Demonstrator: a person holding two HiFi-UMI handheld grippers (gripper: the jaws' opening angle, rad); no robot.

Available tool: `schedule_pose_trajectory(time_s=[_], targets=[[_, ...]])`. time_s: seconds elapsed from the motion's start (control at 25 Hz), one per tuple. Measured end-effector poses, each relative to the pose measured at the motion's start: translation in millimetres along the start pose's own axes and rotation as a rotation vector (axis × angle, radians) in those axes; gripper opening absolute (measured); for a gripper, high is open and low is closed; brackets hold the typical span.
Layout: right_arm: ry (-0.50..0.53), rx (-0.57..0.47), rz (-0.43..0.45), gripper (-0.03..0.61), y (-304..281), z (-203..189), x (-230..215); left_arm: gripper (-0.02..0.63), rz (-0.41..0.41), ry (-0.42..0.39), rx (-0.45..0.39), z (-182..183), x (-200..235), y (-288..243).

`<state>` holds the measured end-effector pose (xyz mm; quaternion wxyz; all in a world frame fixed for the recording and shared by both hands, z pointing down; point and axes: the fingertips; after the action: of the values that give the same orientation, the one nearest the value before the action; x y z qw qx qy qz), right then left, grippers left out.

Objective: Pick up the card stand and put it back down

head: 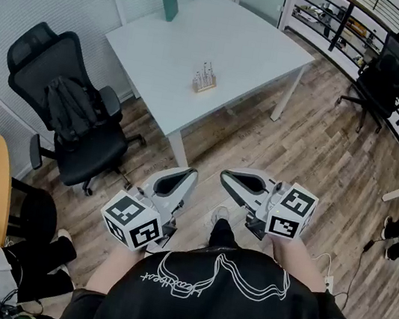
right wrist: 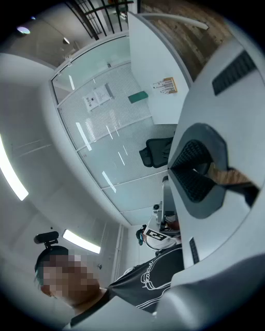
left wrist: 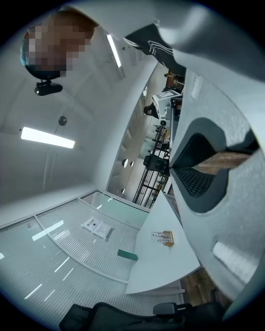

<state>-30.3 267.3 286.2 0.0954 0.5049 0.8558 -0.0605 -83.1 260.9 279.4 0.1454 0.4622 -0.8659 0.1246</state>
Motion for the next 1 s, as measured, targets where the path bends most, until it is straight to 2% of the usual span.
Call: schedule_pose_trajectory(time_s=[0.36,0.6,1.0], targets=[[0.017,-0.01,-0.002,0.008,-2.7,5.8,4.3,0.015,-0.006,-0.018,-0.006,6.0,-2.3,3.7],[-0.025,-0.028,0.004,0.009,-5.5,9.2,1.8,0.014,0.005,-0.028,-0.017,11.0,-0.2,8.3],[-0.04,-0.029,0.006,0.009,-13.7,5.8,-23.6,0.014,0.043,-0.029,0.0,9.4,23.4,-2.8]])
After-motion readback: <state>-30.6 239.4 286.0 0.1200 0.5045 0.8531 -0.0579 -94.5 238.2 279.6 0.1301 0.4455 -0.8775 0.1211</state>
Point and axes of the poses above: the fingertips, and each gripper's own axes: y backward along the fingers, x to its left, z out of its top, and after that the axes turned 4 degrees about y, right-handed
